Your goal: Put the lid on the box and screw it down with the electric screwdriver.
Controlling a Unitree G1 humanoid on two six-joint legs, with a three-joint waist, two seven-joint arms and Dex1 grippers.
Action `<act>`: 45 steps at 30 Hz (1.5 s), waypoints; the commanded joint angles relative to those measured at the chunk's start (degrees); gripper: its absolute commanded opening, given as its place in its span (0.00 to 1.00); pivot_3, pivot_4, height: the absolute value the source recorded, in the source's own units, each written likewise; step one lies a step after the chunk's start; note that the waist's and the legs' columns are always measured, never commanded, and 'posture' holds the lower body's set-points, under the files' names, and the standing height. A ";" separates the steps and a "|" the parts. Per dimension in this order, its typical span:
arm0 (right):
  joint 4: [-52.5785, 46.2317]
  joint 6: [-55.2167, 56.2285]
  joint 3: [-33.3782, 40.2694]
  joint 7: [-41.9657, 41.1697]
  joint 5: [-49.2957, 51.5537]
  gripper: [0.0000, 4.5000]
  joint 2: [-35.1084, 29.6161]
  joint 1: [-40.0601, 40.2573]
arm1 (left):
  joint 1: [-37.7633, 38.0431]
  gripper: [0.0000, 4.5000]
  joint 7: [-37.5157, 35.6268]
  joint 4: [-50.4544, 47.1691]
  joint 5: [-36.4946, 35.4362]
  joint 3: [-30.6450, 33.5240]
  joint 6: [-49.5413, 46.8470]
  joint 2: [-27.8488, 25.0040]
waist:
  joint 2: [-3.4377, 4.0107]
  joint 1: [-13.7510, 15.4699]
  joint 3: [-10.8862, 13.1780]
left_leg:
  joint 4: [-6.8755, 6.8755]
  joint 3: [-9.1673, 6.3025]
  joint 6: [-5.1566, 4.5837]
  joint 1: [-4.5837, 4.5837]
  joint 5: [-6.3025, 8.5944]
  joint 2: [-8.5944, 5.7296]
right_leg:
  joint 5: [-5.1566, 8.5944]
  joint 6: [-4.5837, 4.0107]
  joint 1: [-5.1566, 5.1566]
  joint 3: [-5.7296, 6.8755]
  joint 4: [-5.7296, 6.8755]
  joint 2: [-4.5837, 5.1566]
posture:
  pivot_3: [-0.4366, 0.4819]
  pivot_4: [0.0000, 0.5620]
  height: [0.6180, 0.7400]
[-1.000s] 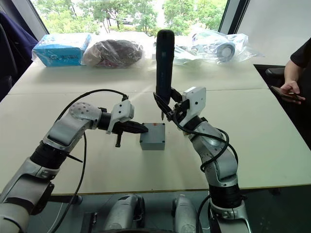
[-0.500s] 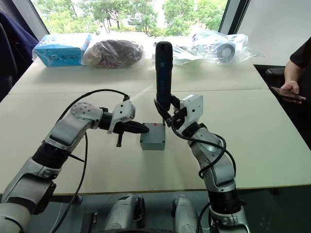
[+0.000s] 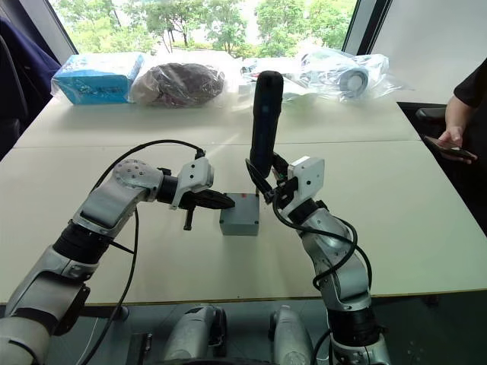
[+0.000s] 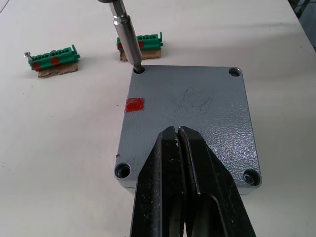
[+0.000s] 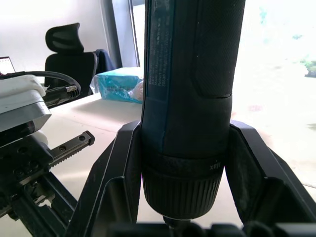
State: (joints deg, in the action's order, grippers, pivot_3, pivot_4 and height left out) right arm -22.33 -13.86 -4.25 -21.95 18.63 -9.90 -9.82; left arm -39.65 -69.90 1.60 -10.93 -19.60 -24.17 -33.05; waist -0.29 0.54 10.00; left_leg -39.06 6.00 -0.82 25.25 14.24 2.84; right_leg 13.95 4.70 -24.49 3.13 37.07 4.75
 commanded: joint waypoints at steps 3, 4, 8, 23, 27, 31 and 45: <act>3.65 -0.66 -2.53 0.85 -3.06 0.41 -0.15 2.07 | 1.11 0.00 -0.02 0.67 1.44 -1.77 -0.23 0.85 | -0.07 0.03 -0.37 | 0.00 -0.06 0.00 -0.03 0.00 0.01 | 0.07 -0.13 0.02 0.00 0.00 0.00 | 0.48 0.27 1.00; 3.73 -0.89 -2.65 1.05 -3.26 0.41 -0.21 2.11 | 1.13 0.00 -0.01 0.61 1.50 -1.74 -0.30 0.93 | -0.11 0.06 -0.50 | 0.00 -0.06 0.00 -0.03 0.01 0.01 | 0.08 -0.14 0.03 0.00 0.00 0.00 | 0.48 0.27 1.00; 4.66 -1.77 -2.93 2.00 -3.80 0.41 -0.06 2.05 | 1.41 0.00 0.27 0.13 1.60 -1.75 -0.67 1.39 | -0.23 0.10 -0.80 | 0.00 -0.08 -0.01 -0.03 0.01 0.01 | 0.09 -0.16 0.04 0.00 -0.01 0.01 | 0.48 0.27 1.00; 5.09 -1.87 -1.79 2.99 -1.91 0.41 1.37 2.87 | 2.78 0.00 1.25 -1.81 1.40 -2.00 -1.59 1.96 | -0.29 0.09 -1.01 | 0.02 -0.18 -0.03 -0.13 0.03 0.03 | 0.11 -0.19 0.14 0.00 -0.03 0.03 | 0.48 0.27 1.00; 4.54 -2.19 -2.11 3.18 -2.06 0.41 1.53 2.89 | 2.98 0.00 1.23 -2.03 1.37 -2.02 -1.79 1.86 | -0.28 0.08 -1.02 | 0.02 -0.18 -0.04 -0.14 0.04 0.04 | 0.11 -0.20 0.14 0.00 -0.03 0.03 | 0.48 0.27 1.00; 4.13 -2.11 -2.42 3.19 -2.33 0.41 1.36 3.16 | 3.34 0.00 1.24 -2.45 1.27 -1.98 -2.16 1.67 | -0.28 0.07 -1.02 | 0.02 -0.19 -0.04 -0.14 0.04 0.04 | 0.12 -0.20 0.14 -0.01 -0.03 0.03 | 0.48 0.27 1.00; -3.25 -7.70 -0.41 3.41 0.32 0.41 -0.32 -3.46 | 5.22 0.00 1.95 -2.81 1.18 -1.85 -2.49 1.76 | -0.27 0.01 -1.01 | 0.06 -0.19 -0.04 -0.15 0.05 0.07 | 0.13 -0.22 0.13 -0.01 -0.06 0.05 | 0.48 0.27 1.00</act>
State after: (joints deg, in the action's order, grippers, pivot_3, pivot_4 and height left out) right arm -23.02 -17.94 -5.04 -18.83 17.54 -9.67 -10.95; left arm -36.27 -68.12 -1.31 -10.59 -19.93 -25.77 -31.05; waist -0.56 0.55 8.99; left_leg -39.01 5.82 -0.87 25.10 14.29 2.90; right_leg 14.07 4.48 -24.37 3.11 37.01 4.80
